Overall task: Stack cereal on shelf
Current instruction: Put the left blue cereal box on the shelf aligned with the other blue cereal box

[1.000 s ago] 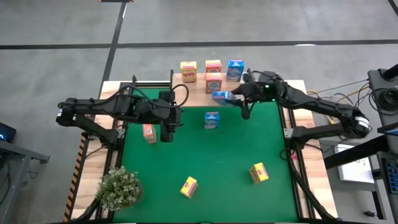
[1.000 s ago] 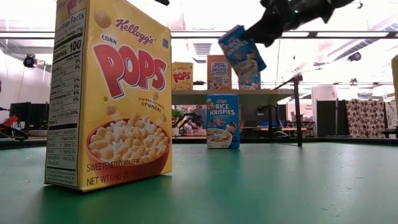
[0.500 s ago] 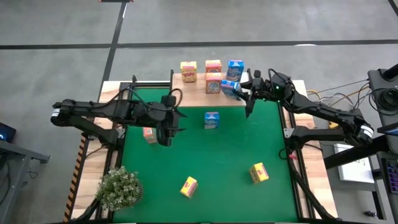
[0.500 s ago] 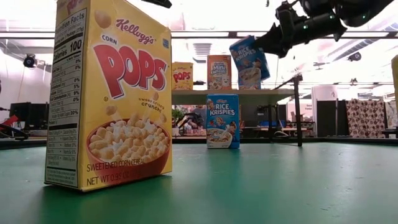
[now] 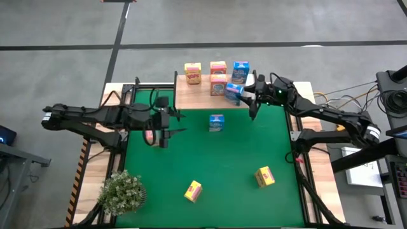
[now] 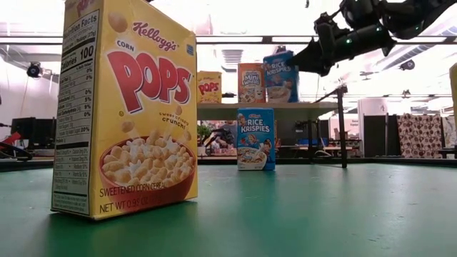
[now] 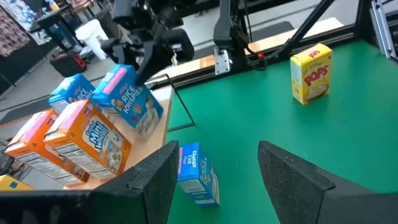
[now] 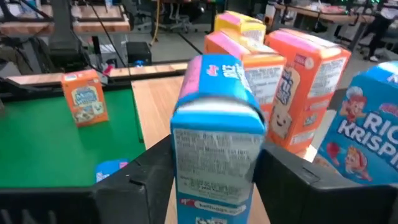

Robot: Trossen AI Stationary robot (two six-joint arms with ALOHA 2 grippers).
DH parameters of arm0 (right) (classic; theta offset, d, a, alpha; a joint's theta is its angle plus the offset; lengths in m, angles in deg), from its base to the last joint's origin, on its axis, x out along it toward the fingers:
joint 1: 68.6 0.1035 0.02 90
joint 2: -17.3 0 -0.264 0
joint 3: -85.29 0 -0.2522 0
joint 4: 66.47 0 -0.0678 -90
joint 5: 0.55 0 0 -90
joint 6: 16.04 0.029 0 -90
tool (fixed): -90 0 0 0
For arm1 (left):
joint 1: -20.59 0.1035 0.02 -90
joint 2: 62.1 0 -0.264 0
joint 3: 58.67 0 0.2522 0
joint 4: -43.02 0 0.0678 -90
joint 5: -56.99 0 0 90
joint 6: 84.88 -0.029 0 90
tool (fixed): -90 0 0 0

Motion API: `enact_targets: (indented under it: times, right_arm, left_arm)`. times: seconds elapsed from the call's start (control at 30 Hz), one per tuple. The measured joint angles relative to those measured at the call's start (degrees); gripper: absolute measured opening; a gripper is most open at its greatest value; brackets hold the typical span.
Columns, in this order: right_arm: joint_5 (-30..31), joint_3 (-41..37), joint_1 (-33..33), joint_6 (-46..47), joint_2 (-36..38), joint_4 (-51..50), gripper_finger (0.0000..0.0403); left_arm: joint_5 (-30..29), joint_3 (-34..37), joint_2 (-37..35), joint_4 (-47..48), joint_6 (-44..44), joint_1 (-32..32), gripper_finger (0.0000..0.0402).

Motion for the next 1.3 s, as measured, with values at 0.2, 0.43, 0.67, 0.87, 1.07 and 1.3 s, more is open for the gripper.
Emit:
enact_targets:
  times: [0.2,0.43,0.67,0.87,1.07,1.3]
  right_arm:
    - [1.8,0.0,-0.3,0.0,1.2,-0.1,0.0221]
    - [3.5,0.1,-0.3,3.1,5.3,-1.4,0.0242]
    - [3.6,10.7,-0.2,6.4,4.4,-14.7,0.0242]
    - [3.7,26.7,-0.2,6.7,-2.1,-34.4,0.0241]
    - [3.9,44.2,-0.2,3.7,-12.6,-54.8,0.0237]
    - [4.6,58.7,-0.2,1.2,-23.0,-72.0,0.0242]
  left_arm:
    - [-0.1,0.1,-0.1,-0.1,0.4,0.0,0.0203]
    - [-0.1,1.2,-0.1,0.6,0.4,0.0,0.0203]
    - [-0.1,3.5,-0.1,0.3,0.1,0.1,0.0203]
    - [-0.4,4.0,-0.1,0.1,-0.3,0.1,0.0203]
    - [-0.5,4.0,-0.1,0.1,-1.3,0.1,0.0203]
    - [-0.5,4.0,0.0,0.2,-1.3,0.1,0.0203]
